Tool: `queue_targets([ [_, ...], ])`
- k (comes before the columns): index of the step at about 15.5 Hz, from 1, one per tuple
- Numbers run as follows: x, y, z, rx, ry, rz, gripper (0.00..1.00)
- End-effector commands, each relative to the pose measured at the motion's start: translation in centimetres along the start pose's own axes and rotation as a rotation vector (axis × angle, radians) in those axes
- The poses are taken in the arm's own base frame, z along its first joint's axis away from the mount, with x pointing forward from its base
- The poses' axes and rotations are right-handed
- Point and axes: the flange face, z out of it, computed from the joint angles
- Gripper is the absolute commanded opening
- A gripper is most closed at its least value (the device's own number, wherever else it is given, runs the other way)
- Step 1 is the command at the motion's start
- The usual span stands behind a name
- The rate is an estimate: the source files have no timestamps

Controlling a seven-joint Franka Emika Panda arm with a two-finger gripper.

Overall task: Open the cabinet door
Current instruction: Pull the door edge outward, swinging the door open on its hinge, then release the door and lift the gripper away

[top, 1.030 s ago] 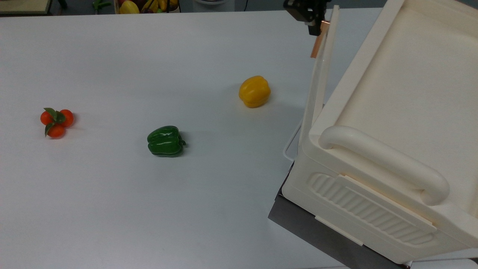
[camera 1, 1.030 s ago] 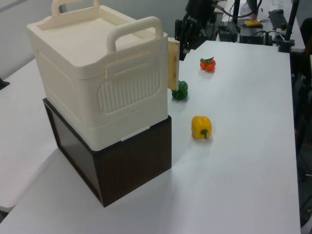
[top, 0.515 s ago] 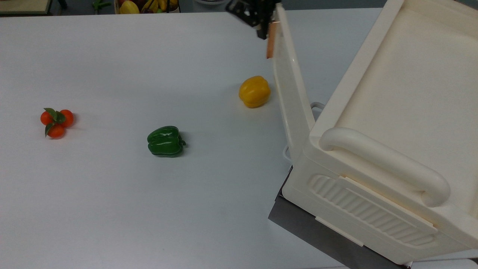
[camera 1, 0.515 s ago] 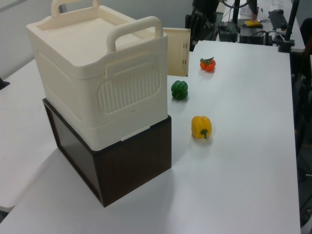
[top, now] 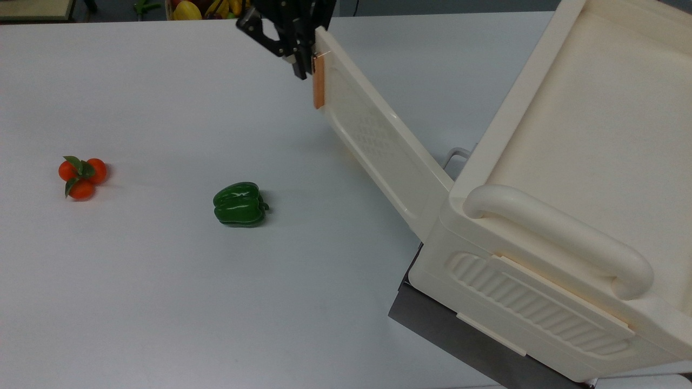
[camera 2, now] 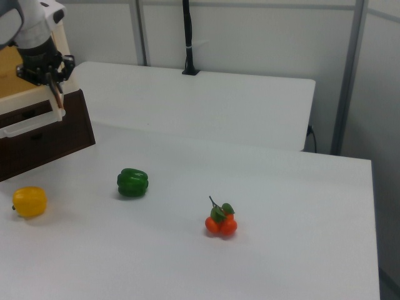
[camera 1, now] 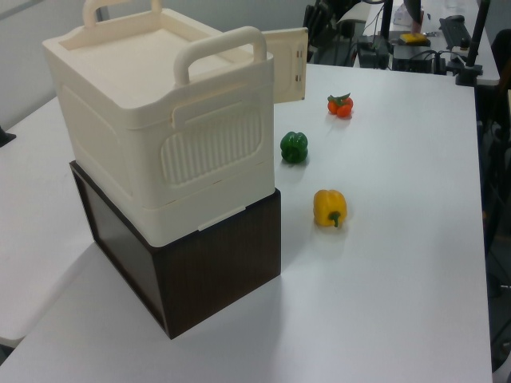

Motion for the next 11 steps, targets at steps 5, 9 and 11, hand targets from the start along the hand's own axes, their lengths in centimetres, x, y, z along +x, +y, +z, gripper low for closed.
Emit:
queue_targets([
  [5,-0.6,4.8,0.5,-0.144,0.140,0.041,0.13],
  [9,-1.8,7.3,-0.2,-0.206,0.178,0.077,0.18],
  [11,-3.1,8.5,-1.6,-0.225,0.173,0.114,0.25],
])
